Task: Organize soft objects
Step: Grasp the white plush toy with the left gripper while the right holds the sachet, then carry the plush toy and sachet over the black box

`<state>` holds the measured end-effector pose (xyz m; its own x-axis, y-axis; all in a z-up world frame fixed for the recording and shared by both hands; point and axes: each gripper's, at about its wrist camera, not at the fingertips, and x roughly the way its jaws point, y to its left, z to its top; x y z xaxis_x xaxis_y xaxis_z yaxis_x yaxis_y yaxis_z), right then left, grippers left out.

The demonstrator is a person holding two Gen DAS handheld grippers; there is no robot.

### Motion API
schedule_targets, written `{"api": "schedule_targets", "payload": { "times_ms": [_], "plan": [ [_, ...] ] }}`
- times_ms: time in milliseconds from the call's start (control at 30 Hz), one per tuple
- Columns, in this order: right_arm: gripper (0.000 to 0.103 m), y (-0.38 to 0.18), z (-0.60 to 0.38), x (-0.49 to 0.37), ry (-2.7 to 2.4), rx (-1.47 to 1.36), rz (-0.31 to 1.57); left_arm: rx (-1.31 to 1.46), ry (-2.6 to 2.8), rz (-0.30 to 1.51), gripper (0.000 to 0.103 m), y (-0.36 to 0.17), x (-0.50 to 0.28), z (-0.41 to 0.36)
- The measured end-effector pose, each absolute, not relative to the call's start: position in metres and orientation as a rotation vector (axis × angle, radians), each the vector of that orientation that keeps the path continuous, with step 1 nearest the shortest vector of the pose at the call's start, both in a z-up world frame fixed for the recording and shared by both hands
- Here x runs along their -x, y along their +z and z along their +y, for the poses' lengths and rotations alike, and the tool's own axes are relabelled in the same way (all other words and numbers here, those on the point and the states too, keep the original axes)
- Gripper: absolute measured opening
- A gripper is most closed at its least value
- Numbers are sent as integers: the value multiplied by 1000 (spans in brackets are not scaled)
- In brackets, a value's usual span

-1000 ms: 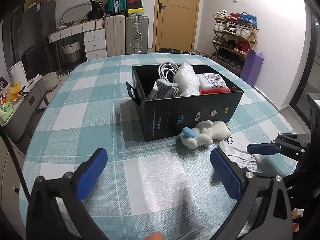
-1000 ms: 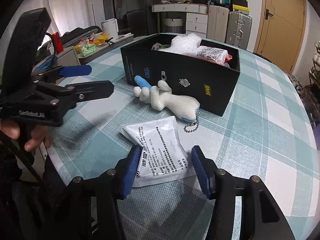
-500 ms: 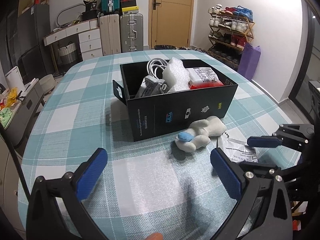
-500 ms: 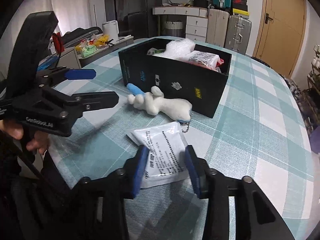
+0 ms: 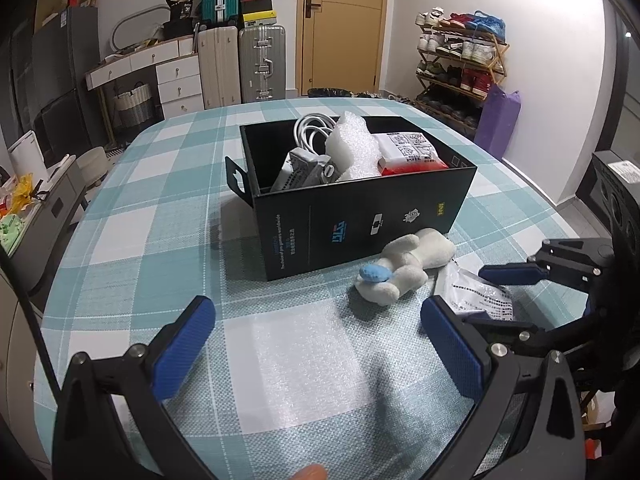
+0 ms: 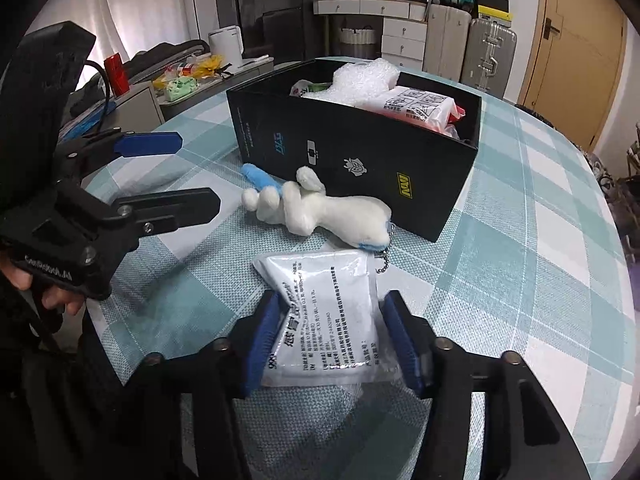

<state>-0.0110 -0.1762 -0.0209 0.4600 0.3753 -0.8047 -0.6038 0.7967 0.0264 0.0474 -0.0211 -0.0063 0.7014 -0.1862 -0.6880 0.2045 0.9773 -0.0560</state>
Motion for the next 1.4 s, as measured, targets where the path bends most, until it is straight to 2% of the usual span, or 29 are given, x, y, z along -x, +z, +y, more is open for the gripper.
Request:
{"api": "schedule_targets", "payload": {
  "times_ms": [100,233,700,1000,1100,1200,1233,1267,1400],
  "plan": [
    [40,-20,-176,18,603,285,897,-22,-218,767,103,-7,-48,-22],
    [36,-20,-179,26,601,275,882,-29,-223,770,103,-7,-47,-25],
    [35,-1,-211,36,548,192,789,-70,-249,832,102,-17,-58,-54],
    [35,0,-220,34,532,179,783,-70,-264,880,91,-23,-72,-70],
    [35,0,-220,32,530,177,784,-66,-277,880,82,-22,-75,-73],
    [35,0,-220,31,527,176,781,-56,-294,882,62,-22,-77,-75],
    [35,0,-220,31,524,177,779,-55,-304,889,51,-23,-78,-77],
    [35,1,-221,32,523,176,778,-57,-309,894,47,-24,-78,-77],
    [35,2,-222,32,521,177,771,-43,-336,874,43,-22,-73,-75]
  ]
}}
